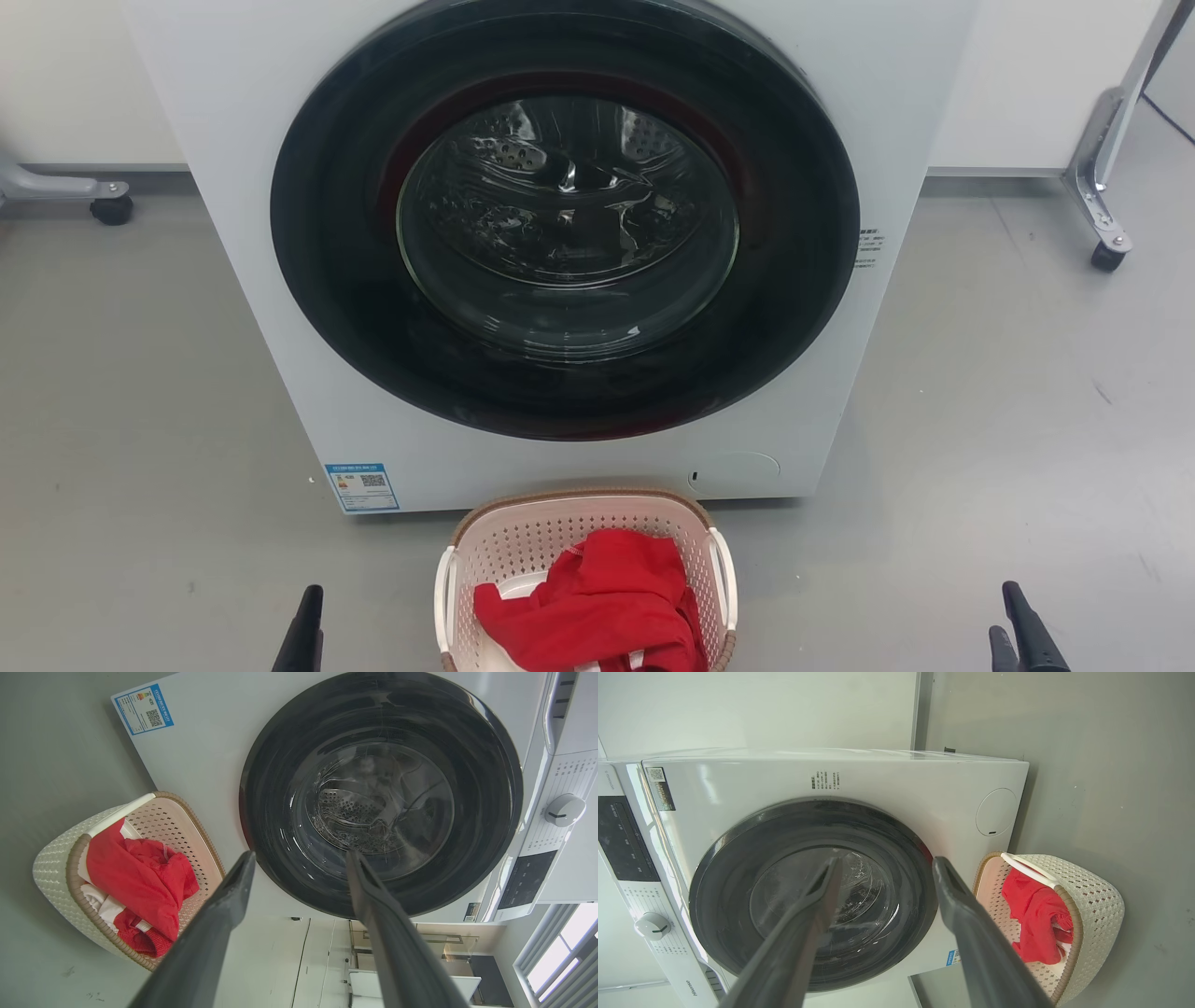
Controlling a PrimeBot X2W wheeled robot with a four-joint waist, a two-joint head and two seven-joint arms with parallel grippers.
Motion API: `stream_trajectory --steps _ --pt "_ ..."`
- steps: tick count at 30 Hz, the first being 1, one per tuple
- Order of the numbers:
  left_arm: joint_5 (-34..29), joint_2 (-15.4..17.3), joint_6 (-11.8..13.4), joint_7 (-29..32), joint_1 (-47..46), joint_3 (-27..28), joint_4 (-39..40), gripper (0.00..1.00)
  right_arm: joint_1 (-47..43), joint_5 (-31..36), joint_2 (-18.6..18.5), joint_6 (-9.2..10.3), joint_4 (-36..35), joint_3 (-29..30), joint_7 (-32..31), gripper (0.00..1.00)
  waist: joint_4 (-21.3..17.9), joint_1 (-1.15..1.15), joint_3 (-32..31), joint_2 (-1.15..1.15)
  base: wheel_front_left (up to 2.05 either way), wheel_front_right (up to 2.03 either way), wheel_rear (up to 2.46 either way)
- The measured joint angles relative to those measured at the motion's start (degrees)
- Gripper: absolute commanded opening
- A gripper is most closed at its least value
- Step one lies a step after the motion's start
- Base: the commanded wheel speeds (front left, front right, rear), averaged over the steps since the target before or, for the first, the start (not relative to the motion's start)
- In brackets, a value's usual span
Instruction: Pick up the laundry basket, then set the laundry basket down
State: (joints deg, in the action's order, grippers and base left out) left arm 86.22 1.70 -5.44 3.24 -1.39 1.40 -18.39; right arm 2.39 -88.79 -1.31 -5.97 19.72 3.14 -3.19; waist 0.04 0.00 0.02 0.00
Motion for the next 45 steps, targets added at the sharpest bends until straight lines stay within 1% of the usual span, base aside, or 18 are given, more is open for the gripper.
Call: stream_trajectory --steps 4,9,11,16,20,28,29,34,45 --pt "-2.45 0.03 0.93 -0.92 0.01 -0.80 0.69 1.00 0.01 2.53 -0.02 0.78 -0.43 -0.89 0.93 1.00 0.01 0.00 -0.06 0.00 0.00 0.00 0.00" --pt "-6.30 0.07 1.52 -1.93 0.07 -2.01 1.58 1.00 0.01 6.26 -0.05 2.01 -0.94 -2.29 2.00 1.00 0.02 0.00 -0.13 0.00 0.00 0.00 0.00" --pt "-8.58 0.08 1.99 -2.43 0.13 -2.45 1.83 1.00 0.01 7.83 -0.07 2.44 -1.10 -2.91 2.35 1.00 0.03 0.00 -0.14 0.00 0.00 0.00 0.00" --pt "-13.12 0.20 2.70 -3.43 0.19 -3.82 2.54 1.00 0.02 13.19 -0.15 3.02 -1.47 -4.75 3.36 1.00 0.04 0.00 -0.17 0.00 0.00 0.00 0.00" --pt "-17.18 0.59 3.43 -4.37 0.23 -4.98 3.08 1.00 0.18 18.14 -1.00 3.56 -1.74 -7.14 4.35 1.00 0.07 0.00 -0.20 0.00 0.00 0.00 0.00" --pt "-26.60 1.71 4.48 -5.94 0.49 -7.38 3.83 1.00 0.55 26.93 -2.14 4.97 -2.04 -10.90 5.94 1.00 0.16 0.00 -0.26 0.00 0.00 0.00 0.00" --pt "-26.60 1.71 4.48 -5.94 0.49 -7.38 3.83 1.00 0.55 26.93 -2.14 4.97 -2.04 -10.90 5.94 1.00 0.16 0.00 -0.26 0.00 0.00 0.00 0.00" --pt "-31.64 2.01 5.44 -6.99 0.66 -8.45 4.21 1.00 0.62 31.86 -2.61 5.55 -2.11 -12.76 6.89 1.00 0.24 0.00 -0.29 0.00 0.00 0.00 0.00" --pt "-42.54 2.82 7.01 -9.44 1.20 -10.16 5.38 1.00 0.61 41.78 -3.53 7.51 -2.34 -15.36 9.34 1.00 0.40 0.00 -0.33 0.00 0.00 0.00 0.00"
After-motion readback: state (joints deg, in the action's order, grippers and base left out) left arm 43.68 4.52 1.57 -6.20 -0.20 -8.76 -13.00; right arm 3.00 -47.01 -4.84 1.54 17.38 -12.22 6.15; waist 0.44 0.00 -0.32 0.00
